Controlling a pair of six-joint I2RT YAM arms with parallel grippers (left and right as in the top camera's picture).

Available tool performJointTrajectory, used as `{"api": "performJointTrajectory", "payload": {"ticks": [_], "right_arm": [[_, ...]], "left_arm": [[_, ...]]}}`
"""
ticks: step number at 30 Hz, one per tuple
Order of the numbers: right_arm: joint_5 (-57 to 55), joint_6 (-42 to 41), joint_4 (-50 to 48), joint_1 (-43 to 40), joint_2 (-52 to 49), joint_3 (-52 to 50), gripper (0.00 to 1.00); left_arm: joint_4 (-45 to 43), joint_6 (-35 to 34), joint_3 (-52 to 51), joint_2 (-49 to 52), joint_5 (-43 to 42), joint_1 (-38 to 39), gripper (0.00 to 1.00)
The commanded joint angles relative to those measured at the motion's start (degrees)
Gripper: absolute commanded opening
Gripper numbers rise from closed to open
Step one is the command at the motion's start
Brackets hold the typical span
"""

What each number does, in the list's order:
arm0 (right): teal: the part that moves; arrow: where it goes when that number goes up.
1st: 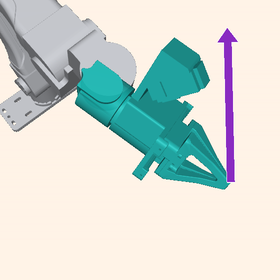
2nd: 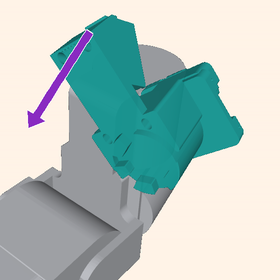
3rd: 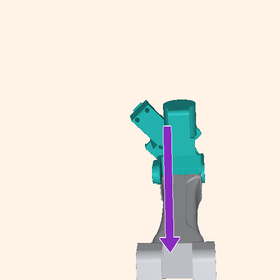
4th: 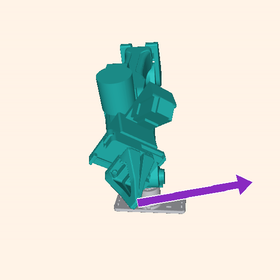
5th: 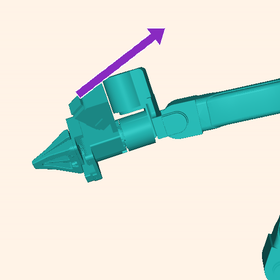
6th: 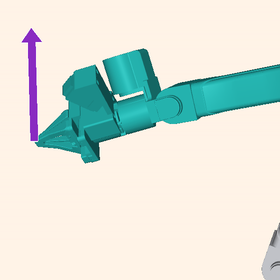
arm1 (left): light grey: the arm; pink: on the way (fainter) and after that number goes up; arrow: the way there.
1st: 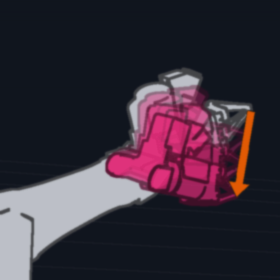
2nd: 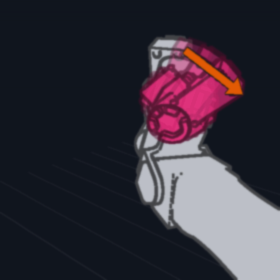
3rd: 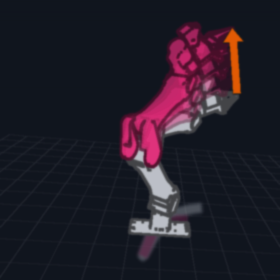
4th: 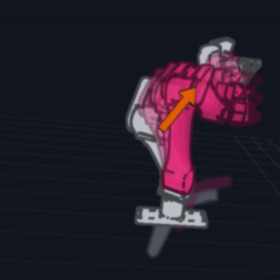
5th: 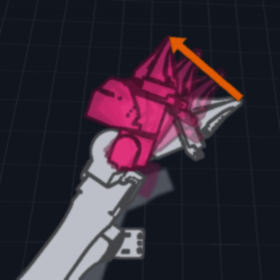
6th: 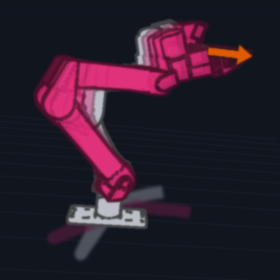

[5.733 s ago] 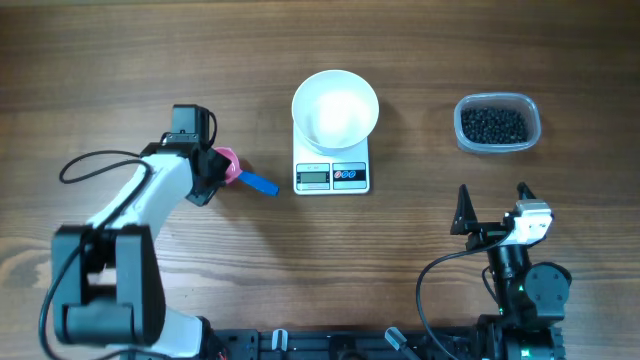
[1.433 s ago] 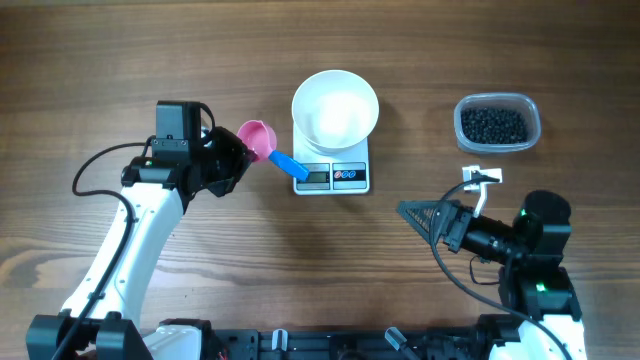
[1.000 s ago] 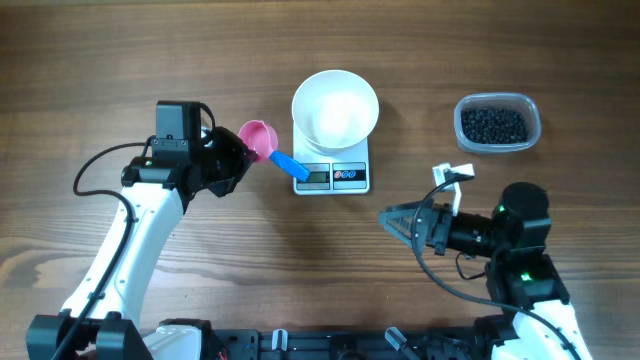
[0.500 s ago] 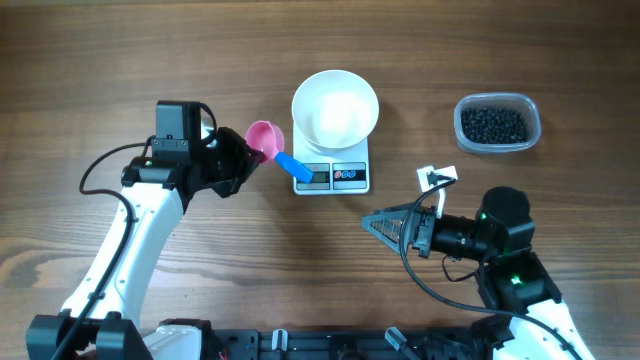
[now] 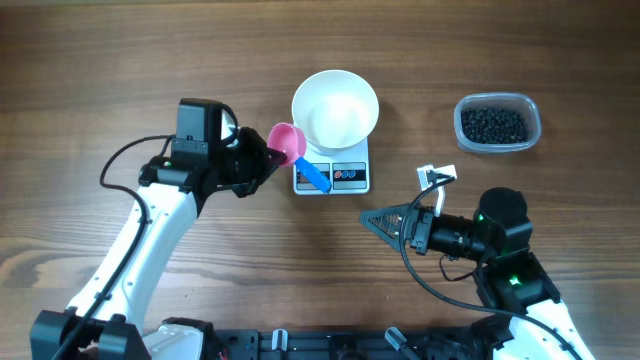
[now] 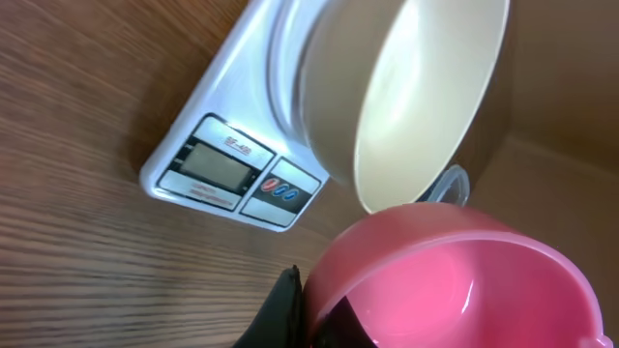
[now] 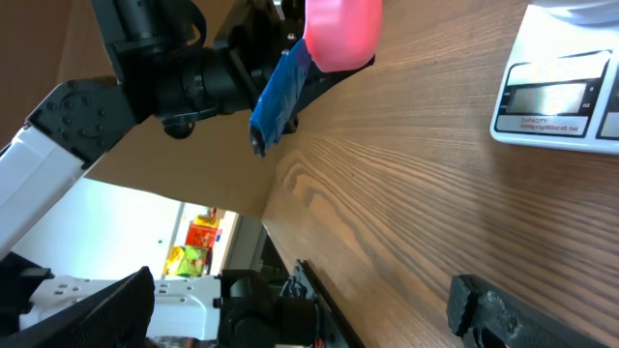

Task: Scoop item into bowl and weigh 150g on scale
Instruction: 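Grasp the blue scoop handle with the right gripper near the left gripper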

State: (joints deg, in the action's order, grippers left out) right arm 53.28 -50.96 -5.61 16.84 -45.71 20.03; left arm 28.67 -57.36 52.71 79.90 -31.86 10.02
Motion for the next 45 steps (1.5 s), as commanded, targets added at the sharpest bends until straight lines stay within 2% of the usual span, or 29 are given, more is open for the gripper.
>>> {"api": "performJointTrajectory", "payload": {"ticks": [1,13,22,26,31,35,37,39,40,45], "right_arm": [[-1.0,-0.2,-0.3,0.5,-0.1,1.2,1.00],[-0.9,-1.8,-1.5,0.5,-6.7,1.2,1.00],[2.7,-2.0,-4.5,1.0,-7.3,1.2,1.00],[2.4,-3.3,-9.8,4.2,-7.3,1.2,1.00],[-5.4,-3.7,-12.1,8.8,-7.3,1.2,0.99],[-16.0,-4.5,-12.6,10.6,-7.3,1.2,0.89],[-19.5,-4.5,-12.8,11.2,-7.5,1.2,0.88],[-21.8,-3.8,-12.9,12.0,-7.5,1.2,0.89],[-24.5,-1.3,-13.2,14.1,-7.5,1.2,0.88],[-32.7,-1.2,-13.2,19.3,-7.6,1.2,0.88]], "left_arm": [[-0.7,-0.2,-0.2,-0.8,-1.1,0.5,0.04],[-0.8,-2.3,-0.2,-0.8,-1.1,0.5,0.04],[-0.8,-3.0,-0.2,-0.8,-0.7,0.5,0.04],[-0.9,-4.9,-0.2,-0.8,-0.5,1.2,0.04],[-0.9,-4.8,-0.2,-0.8,0.4,3.4,0.04],[-0.6,-4.8,-0.2,-0.8,2.4,6.2,0.04],[-0.1,-4.9,-0.2,-0.8,3.5,7.4,0.04],[1.6,-7.1,-0.2,-0.8,5.5,8.7,0.04],[6.1,-11.3,-0.2,-0.8,11.0,10.2,0.04],[11.3,-15.1,-0.2,-0.8,17.0,12.5,0.04]]}}
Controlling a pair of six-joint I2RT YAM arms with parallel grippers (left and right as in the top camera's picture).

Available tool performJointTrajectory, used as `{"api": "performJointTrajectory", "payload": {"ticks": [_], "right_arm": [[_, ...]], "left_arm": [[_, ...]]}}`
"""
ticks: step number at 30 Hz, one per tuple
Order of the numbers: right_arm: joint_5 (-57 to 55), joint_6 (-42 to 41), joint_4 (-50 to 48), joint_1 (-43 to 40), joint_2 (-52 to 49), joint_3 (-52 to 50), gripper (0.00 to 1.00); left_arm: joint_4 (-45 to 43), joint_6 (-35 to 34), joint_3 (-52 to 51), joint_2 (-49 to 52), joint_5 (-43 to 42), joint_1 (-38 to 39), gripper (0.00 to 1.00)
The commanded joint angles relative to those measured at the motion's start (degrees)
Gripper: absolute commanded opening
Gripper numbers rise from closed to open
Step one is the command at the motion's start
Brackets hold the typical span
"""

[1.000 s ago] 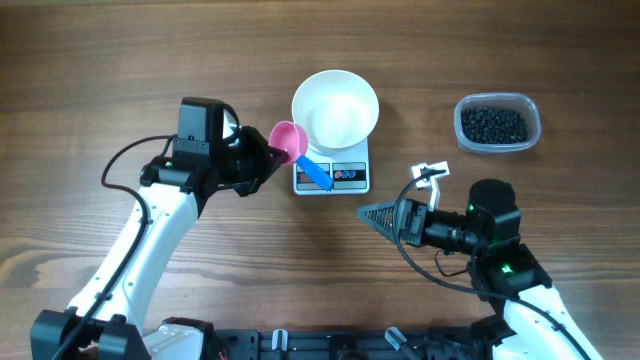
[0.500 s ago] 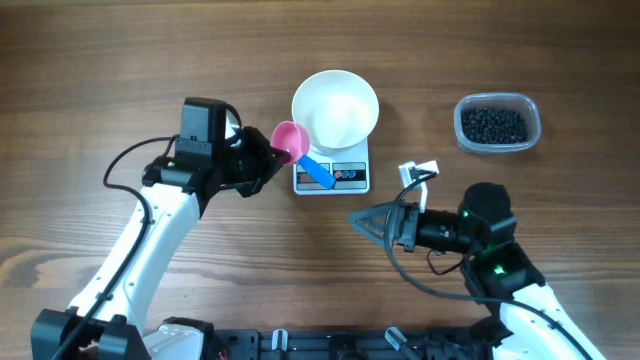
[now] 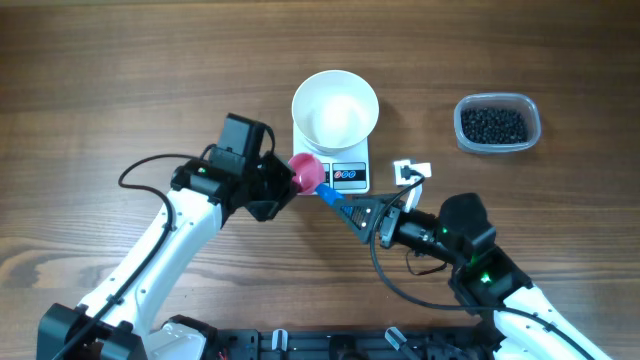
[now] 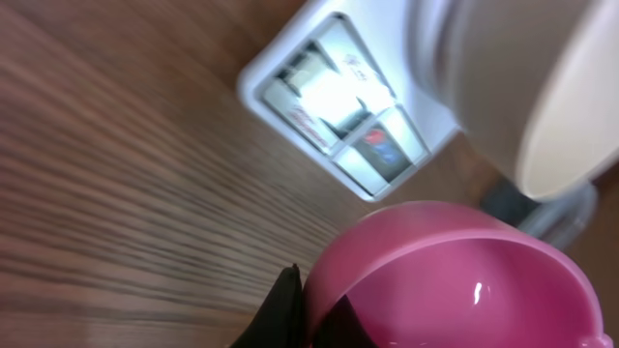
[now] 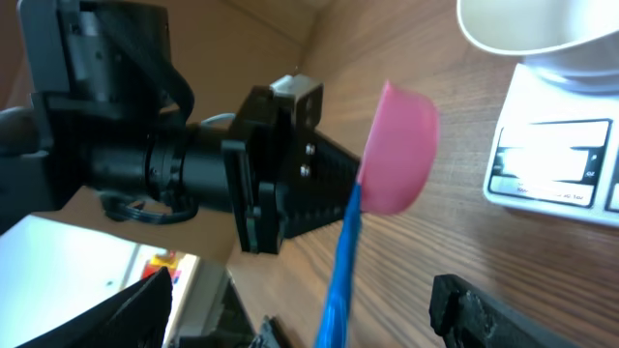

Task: Scoop item into bowl and weigh 150g on scale
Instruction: 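Grasp the blue scoop handle with the right gripper near the left gripper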

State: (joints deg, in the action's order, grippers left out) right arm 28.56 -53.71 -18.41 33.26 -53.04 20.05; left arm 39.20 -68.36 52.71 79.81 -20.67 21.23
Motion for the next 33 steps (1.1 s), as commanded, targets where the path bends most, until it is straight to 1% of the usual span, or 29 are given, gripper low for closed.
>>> {"api": "performJointTrajectory", "payload": {"ticks": [1,2,4,5,7,8,10,12,14,17,24,29,30,33], "right_arm": [[-8.8,1.4,-0.5,3.8,-0.5,1.2,0.88],[-9.4,1.0,-0.5,4.7,-1.0,1.3,0.86],[-9.3,0.2,-0.6,6.1,-2.3,1.3,0.80],[-9.4,-0.7,-0.6,6.6,-3.2,1.3,0.79],[-9.3,-3.5,-0.9,7.2,-5.7,1.3,0.75],[-9.3,-4.5,-1.4,7.3,-6.7,1.3,0.72],[-9.0,-5.7,-3.9,7.3,-8.7,1.3,0.69],[-9.0,-6.7,-6.3,7.4,-10.0,1.3,0.68],[-9.1,-6.8,-8.2,7.5,-10.9,1.3,0.67],[-9.1,-8.1,-8.7,7.5,-11.0,1.3,0.63],[-9.3,-12.0,-9.0,7.5,-11.0,1.3,0.52],[-9.3,-14.1,-9.5,7.5,-11.1,1.3,0.47],[-9.3,-14.7,-9.7,7.5,-11.1,1.3,0.45],[-9.3,-15.3,-9.9,7.5,-11.1,1.3,0.44]], "left_arm": [[0.7,-4.2,-0.2,-0.8,6.0,1.7,0.04],[0.8,-4.2,-0.2,-0.9,6.4,2.0,0.04],[1.1,-4.1,-0.2,-1.5,8.1,2.6,0.04],[1.4,-4.1,-0.2,-2.0,9.4,2.9,0.04],[2.1,-4.1,-0.2,-3.5,11.8,3.6,0.04],[2.3,-4.1,-0.2,-4.4,13.3,4.0,0.04],[2.6,-4.1,-0.2,-6.1,15.6,4.7,0.04],[2.8,-4.1,-0.2,-7.2,16.9,5.4,0.04],[3.1,-4.1,-0.2,-7.7,17.5,6.0,0.04],[4.2,-4.1,-0.2,-7.7,17.9,6.3,0.04],[4.4,-4.2,-0.2,-7.7,18.0,6.3,0.04],[4.4,-7.7,-0.2,-7.7,18.2,7.0,0.04],[4.5,-8.3,-0.2,-7.7,18.7,7.5,0.04],[4.7,-9.7,-0.2,-7.7,20.6,9.4,0.04]]}}
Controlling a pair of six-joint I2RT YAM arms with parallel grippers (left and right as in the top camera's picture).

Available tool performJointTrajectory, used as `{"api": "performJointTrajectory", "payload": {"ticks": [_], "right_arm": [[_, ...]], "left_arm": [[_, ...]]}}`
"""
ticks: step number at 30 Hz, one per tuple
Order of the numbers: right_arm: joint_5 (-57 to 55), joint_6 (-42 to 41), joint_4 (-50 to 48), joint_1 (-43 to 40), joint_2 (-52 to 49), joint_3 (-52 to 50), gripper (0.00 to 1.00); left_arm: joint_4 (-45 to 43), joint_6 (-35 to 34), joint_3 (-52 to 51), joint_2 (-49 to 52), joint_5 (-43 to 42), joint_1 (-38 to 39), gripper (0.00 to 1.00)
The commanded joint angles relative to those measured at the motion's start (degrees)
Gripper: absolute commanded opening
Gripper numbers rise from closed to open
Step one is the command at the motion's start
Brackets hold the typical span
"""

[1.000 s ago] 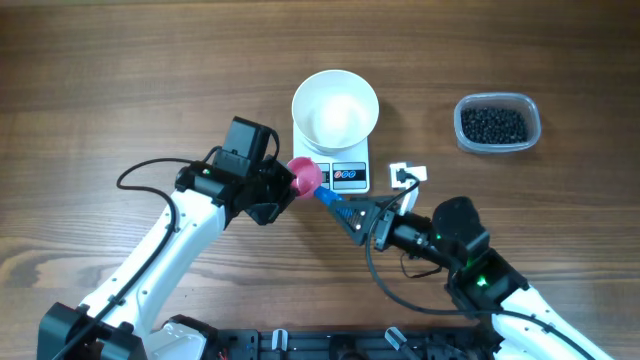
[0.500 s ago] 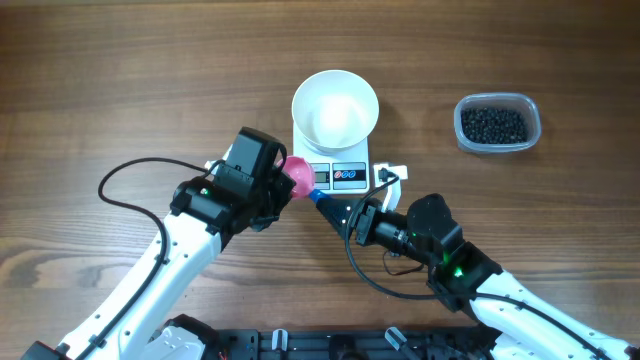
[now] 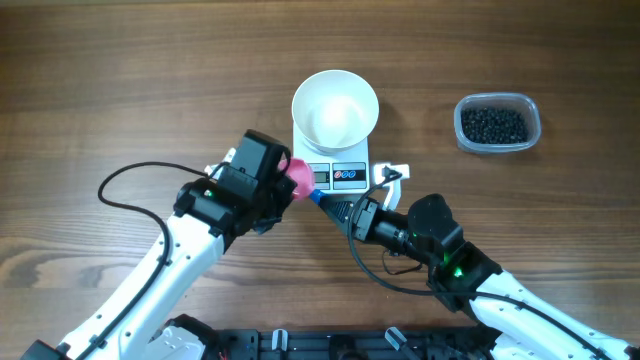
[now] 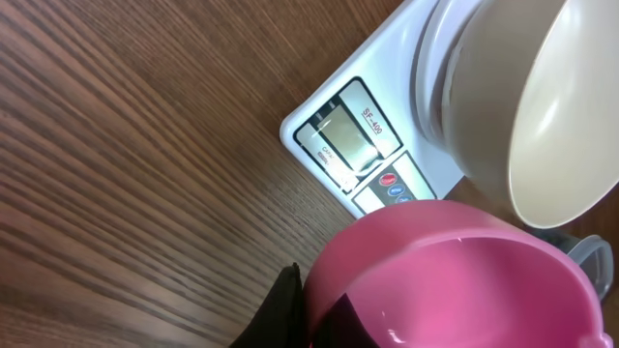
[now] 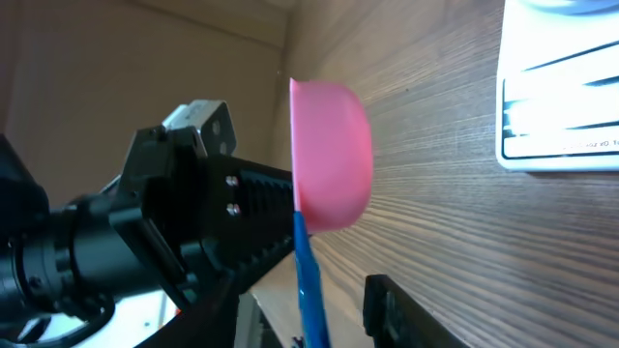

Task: Scoop item into bowl and weigh 150g on scale
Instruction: 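Grasp the blue scoop handle with the right gripper near the left gripper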

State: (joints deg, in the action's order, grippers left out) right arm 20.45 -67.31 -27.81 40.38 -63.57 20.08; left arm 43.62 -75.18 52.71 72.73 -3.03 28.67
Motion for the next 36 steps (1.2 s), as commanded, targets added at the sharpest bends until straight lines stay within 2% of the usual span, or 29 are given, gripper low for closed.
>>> {"api": "performJointTrajectory", "payload": {"ticks": [1,7,17,24,36], "right_arm": [[-1.2,-1.7,-0.5,0.3,-0.5,1.2,0.44],[-1.2,-2.3,-0.5,0.3,-0.6,1.2,0.34],[-1.4,-5.1,-0.6,0.3,-0.6,1.2,0.23],[-1.6,-5.4,-0.6,0.3,-0.6,1.2,0.05],[-2.5,-6.1,-1.0,0.3,-0.6,1.2,0.04]], "left_arm": [[0.4,-3.8,-0.2,-0.6,3.5,2.8,0.04],[0.5,-5.0,-0.2,-0.6,5.3,5.4,0.04],[0.9,-8.1,-0.2,-0.6,6.2,5.6,0.04],[1.5,-8.0,-0.2,-0.6,6.1,5.6,0.04],[2.5,-8.0,-0.2,-0.6,6.1,5.6,0.05]]}}
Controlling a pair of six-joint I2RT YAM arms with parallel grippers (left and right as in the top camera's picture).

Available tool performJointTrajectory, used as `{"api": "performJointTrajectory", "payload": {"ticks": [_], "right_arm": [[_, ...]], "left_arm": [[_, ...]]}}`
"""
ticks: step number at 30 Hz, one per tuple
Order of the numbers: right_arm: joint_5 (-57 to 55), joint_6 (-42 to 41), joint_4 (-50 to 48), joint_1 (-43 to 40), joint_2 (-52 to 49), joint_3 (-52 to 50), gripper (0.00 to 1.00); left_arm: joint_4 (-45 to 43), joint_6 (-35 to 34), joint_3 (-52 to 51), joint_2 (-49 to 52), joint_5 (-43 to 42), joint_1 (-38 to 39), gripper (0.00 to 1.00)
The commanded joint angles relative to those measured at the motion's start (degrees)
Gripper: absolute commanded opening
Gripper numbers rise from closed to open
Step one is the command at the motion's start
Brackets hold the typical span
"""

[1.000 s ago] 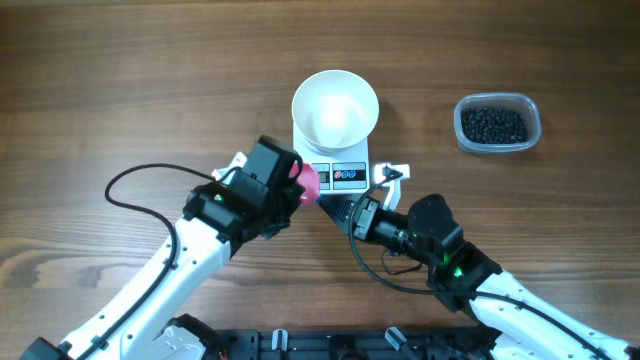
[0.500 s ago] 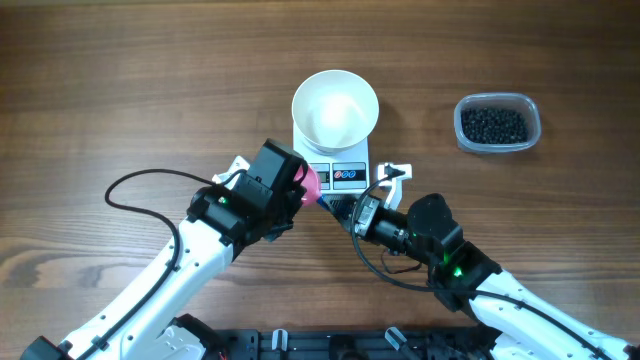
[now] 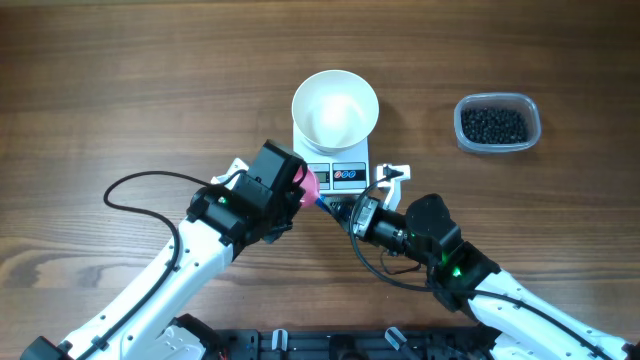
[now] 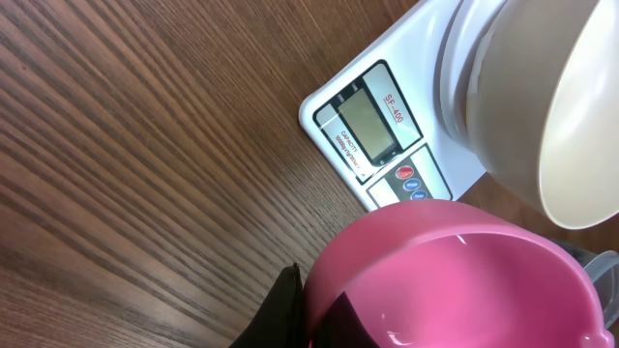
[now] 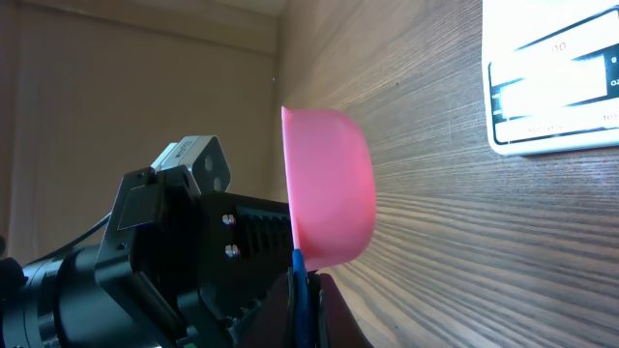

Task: Scoop item into bowl and weigh 150g on scale
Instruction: 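Grasp the blue scoop handle with the right gripper near the left gripper, then release the scoop from the left gripper and carry it right toward the bean tub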

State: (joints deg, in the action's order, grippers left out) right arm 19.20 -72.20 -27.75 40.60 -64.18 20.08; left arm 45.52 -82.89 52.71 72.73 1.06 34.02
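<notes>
A pink scoop (image 3: pixel 306 182) with a blue handle (image 3: pixel 324 201) hangs just in front of the white scale (image 3: pixel 333 176), held from both sides. My left gripper (image 3: pixel 296 192) is shut on the pink cup's rim (image 4: pixel 455 275), one finger outside and one inside; in its wrist view the gripper (image 4: pixel 314 295) sits at the bottom edge. My right gripper (image 3: pixel 342 210) is shut on the blue handle (image 5: pixel 299 275); in its own view it (image 5: pixel 303 285) sits under the cup (image 5: pixel 329 188). The empty white bowl (image 3: pixel 335 108) stands on the scale. The scoop is empty.
A clear tub of small black beans (image 3: pixel 497 123) stands at the far right of the wooden table (image 3: pixel 100 80). The left arm's black cable (image 3: pixel 130 185) loops out to the left. The scale's display and buttons (image 4: pixel 377 135) face the arms.
My right gripper's jaws, then open on either side of the blue handle, are now shut on it. The left gripper, still holding the cup, sits slightly further right.
First my left gripper held the scoop left of the scale, with the right gripper open far off at the right. Then the scoop was in front of the scale, the right gripper near its handle. Later the open jaws straddled the handle; now both grippers hold the scoop.
</notes>
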Motion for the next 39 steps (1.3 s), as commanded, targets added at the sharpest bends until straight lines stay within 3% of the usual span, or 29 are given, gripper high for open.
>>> {"api": "performJointTrajectory", "payload": {"ticks": [1,3,5,6,11,17,23,24,25,27,29,30,33,35,39], "right_arm": [[-1.2,-1.0,-1.1,0.1,0.0,1.2,0.04],[-1.2,0.3,-1.1,0.1,0.0,1.2,0.05],[-1.2,0.3,-1.0,0.1,0.0,1.2,0.05],[-1.2,1.0,-1.0,0.1,0.0,1.2,0.04],[-2.6,8.3,-0.9,0.1,0.0,1.2,0.04],[-3.4,17.5,2.6,-0.6,2.5,1.2,0.04],[-8.8,23.0,25.8,-5.4,19.5,2.4,0.05],[-11.0,24.3,33.0,-5.9,24.6,3.5,0.05],[-13.0,24.5,38.1,-6.1,27.9,4.6,0.05],[-20.3,24.4,52.5,-6.1,35.3,8.5,0.05],[-27.9,24.4,64.4,-6.1,40.3,13.0,0.05],[-31.3,24.4,69.2,-6.1,42.4,15.4,0.05],[-36.0,24.4,75.7,-6.1,45.1,20.6,0.04],[-37.4,24.3,75.7,-6.1,45.0,21.6,0.04],[-41.3,23.8,75.1,-6.1,44.9,21.6,0.04]], "left_arm": [[0.6,-0.3,-0.2,-0.6,2.1,0.2,0.09],[0.6,-0.3,-0.2,-0.6,2.1,0.2,0.22],[0.6,-0.3,-0.2,-0.6,2.1,0.2,0.25],[0.6,-0.3,-0.2,-0.6,2.1,0.2,0.33],[0.6,-0.3,-0.2,-0.6,3.6,0.2,1.00],[0.6,-0.3,-0.2,-0.6,3.5,0.2,1.00],[0.6,-0.3,-0.2,-0.6,3.5,0.2,1.00],[0.6,-0.3,-0.2,-0.6,3.5,0.2,0.97],[0.7,-0.3,-0.2,-0.6,3.5,0.2,0.88],[0.6,-0.3,-0.2,-0.6,3.1,0.2,0.40],[0.0,0.3,-0.2,-0.6,3.1,0.2,0.10],[-1.4,3.3,-0.2,-0.6,3.2,0.2,0.04],[-9.3,18.7,-0.2,-0.6,2.8,0.4,0.04],[-12.4,24.3,-0.2,-0.4,2.9,1.0,0.04],[-16.0,25.7,-0.2,2.3,3.1,2.8,0.04]]}}
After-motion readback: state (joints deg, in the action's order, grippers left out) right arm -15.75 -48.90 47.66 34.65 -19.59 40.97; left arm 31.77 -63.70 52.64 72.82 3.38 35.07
